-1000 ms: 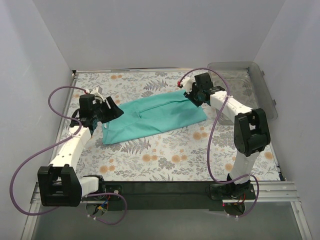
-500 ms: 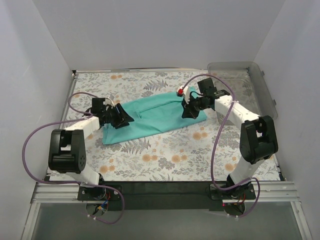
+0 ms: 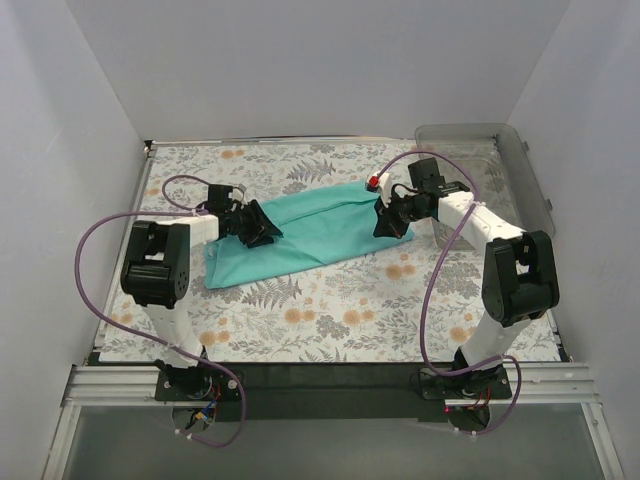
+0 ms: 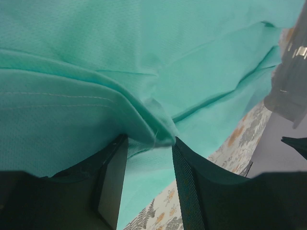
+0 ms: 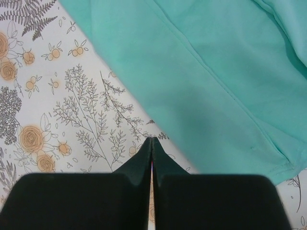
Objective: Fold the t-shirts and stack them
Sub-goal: Fold the tshirt
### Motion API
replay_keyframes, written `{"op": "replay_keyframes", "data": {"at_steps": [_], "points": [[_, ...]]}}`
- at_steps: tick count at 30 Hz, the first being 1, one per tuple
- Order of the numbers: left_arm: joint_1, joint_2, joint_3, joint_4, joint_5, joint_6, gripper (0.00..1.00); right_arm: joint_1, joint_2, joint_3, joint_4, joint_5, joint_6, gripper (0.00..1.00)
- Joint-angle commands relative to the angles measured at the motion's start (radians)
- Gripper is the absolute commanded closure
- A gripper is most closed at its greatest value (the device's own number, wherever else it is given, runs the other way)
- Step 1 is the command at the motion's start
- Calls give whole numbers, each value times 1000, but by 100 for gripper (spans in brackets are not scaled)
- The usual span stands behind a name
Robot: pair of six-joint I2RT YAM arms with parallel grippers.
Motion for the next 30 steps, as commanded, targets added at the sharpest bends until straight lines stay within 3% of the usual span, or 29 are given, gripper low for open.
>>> {"op": "replay_keyframes", "data": {"at_steps": [1,7,12,16,20,24,30], "points": [[-9,45,55,-68,-64,18,60,-8,-13,-10,25,-25,9,98],[-9,15,64,-90,-102,77,59,-22,-7,-10,25,-2,12,99],[-9,-221,32,-71,-209,173,52,-25,-22,-15,27,3,8,98],[1,-425,-21,-161,-326,180,47,-27,-41,-21,30,4,3,97],[23,-589,-155,-237,-387,39,36,-27,-50,-25,33,6,3,96],[47,-724,-282,-347,-427,-196,18,-31,-65,-28,38,11,6,95],[66,-812,-341,-508,-446,-349,14,-51,-70,-30,41,6,18,95]]}}
